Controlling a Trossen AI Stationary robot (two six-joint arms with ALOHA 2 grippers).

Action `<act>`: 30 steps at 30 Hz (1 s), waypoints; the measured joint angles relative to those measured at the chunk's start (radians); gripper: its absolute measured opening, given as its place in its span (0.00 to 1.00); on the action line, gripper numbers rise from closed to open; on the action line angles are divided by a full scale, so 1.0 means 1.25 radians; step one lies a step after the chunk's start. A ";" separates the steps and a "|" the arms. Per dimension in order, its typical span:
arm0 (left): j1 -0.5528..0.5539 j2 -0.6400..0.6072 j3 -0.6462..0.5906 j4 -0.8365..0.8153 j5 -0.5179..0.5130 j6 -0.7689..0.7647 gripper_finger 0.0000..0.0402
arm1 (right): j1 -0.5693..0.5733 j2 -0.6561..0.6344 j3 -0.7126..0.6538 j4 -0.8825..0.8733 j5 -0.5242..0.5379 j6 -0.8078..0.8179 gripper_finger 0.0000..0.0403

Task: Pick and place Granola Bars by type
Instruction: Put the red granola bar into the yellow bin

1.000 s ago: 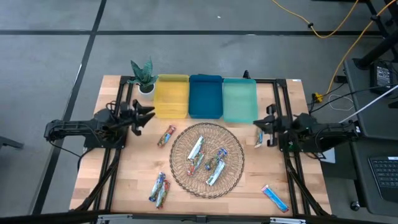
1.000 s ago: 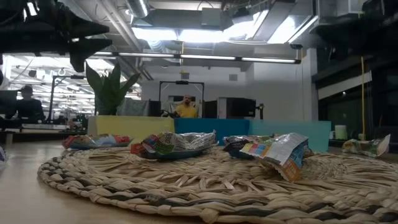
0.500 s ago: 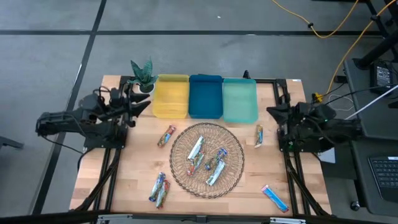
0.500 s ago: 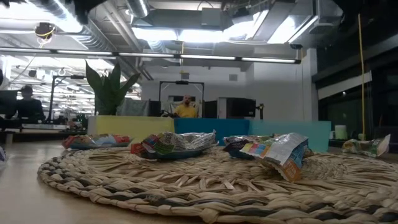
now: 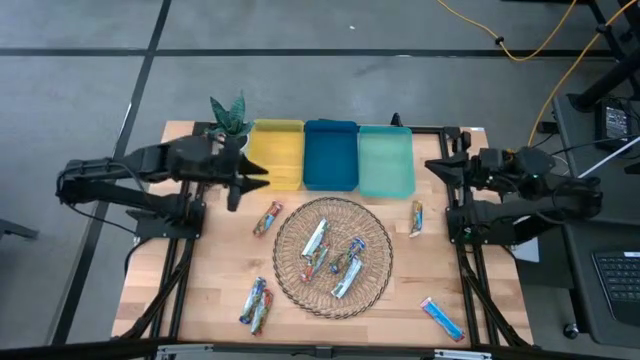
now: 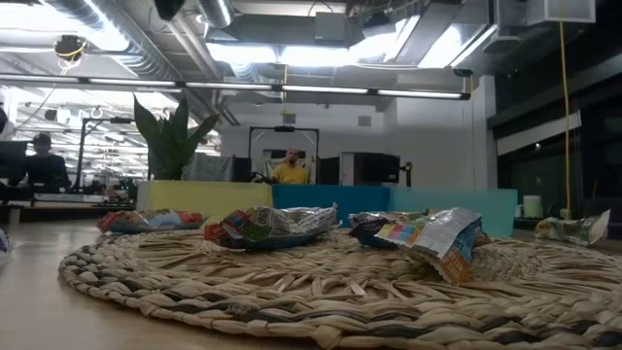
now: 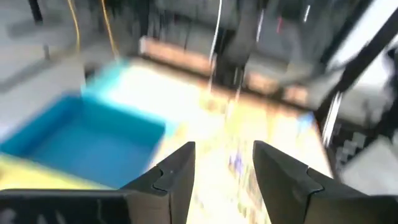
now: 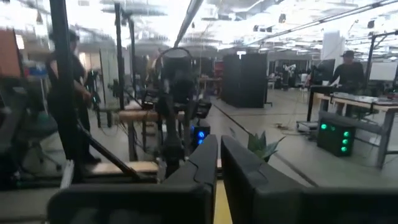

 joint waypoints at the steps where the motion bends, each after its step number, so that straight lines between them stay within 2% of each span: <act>1: 0.000 0.020 0.005 -0.035 0.002 -0.005 0.37 | 0.000 0.016 0.009 0.000 -0.003 -0.017 0.06; 4: 0.000 0.069 0.000 -0.119 -0.003 -0.042 0.35 | 0.000 0.052 0.021 -0.001 -0.012 -0.054 0.06; 8: 0.000 0.125 -0.007 -0.164 -0.017 -0.074 0.33 | 0.000 0.080 0.022 -0.001 -0.012 -0.095 0.06; 11: 0.000 0.161 -0.017 -0.174 -0.031 -0.096 0.32 | 0.000 0.098 0.022 -0.001 -0.011 -0.098 0.06; 19: 0.000 0.249 -0.019 -0.194 -0.025 -0.114 0.31 | 0.000 0.116 0.022 -0.029 0.059 -0.093 0.06; 30: -0.002 0.389 -0.019 -0.227 0.000 -0.157 0.31 | 0.000 0.117 0.022 -0.111 0.063 -0.033 0.06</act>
